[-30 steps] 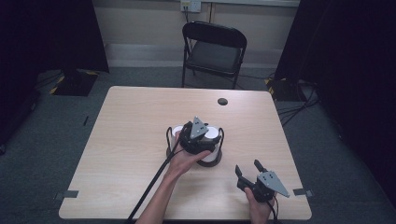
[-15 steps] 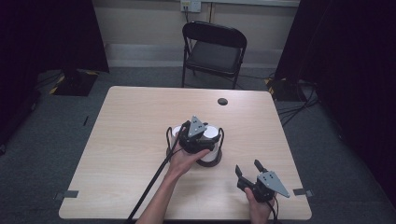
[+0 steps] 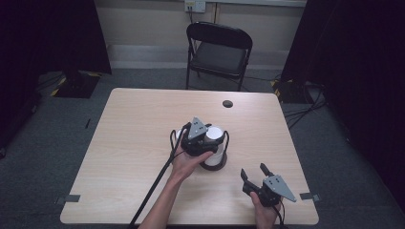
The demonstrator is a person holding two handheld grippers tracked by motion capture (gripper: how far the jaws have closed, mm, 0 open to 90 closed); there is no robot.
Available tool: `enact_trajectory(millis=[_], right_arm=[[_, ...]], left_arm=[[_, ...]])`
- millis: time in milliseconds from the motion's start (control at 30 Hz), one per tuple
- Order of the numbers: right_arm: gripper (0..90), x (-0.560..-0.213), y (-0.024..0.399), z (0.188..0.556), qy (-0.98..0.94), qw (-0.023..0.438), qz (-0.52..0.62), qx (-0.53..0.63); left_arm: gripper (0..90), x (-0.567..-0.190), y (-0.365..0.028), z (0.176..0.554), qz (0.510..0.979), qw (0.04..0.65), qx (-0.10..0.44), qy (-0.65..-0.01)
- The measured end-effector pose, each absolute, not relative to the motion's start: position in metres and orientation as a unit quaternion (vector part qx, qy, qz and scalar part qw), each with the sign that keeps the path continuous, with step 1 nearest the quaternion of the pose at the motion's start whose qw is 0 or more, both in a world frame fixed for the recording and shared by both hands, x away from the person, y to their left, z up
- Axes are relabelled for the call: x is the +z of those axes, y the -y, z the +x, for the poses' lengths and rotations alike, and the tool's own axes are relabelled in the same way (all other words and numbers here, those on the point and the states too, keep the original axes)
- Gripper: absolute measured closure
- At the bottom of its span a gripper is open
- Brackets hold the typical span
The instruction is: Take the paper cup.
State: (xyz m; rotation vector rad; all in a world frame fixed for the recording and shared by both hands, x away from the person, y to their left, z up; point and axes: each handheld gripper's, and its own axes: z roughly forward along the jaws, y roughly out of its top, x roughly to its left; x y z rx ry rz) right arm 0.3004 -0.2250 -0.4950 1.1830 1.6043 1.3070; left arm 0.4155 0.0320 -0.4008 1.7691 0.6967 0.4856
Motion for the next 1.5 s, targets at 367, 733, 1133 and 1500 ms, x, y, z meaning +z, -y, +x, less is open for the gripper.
enact_trajectory(millis=[367,733,1133,1500], right_arm=[[22.8,-0.495,0.225,0.301,-0.628,0.369,0.461,0.508],[22.8,-0.495,0.225,0.301,-0.627,0.369,0.461,0.508],[22.9,-0.495,0.225,0.3,-0.626,0.369,0.461,0.509],[22.9,-0.495,0.225,0.3,-0.626,0.37,0.461,0.509]], left_arm=[[34.3,-0.397,-0.035,0.413,0.734,0.572,0.213,-0.296],[34.3,-0.391,-0.038,0.41,0.722,0.588,0.216,-0.294],[34.3,-0.383,-0.044,0.407,0.711,0.603,0.22,-0.288],[34.3,-0.375,-0.048,0.406,0.697,0.616,0.224,-0.292]])
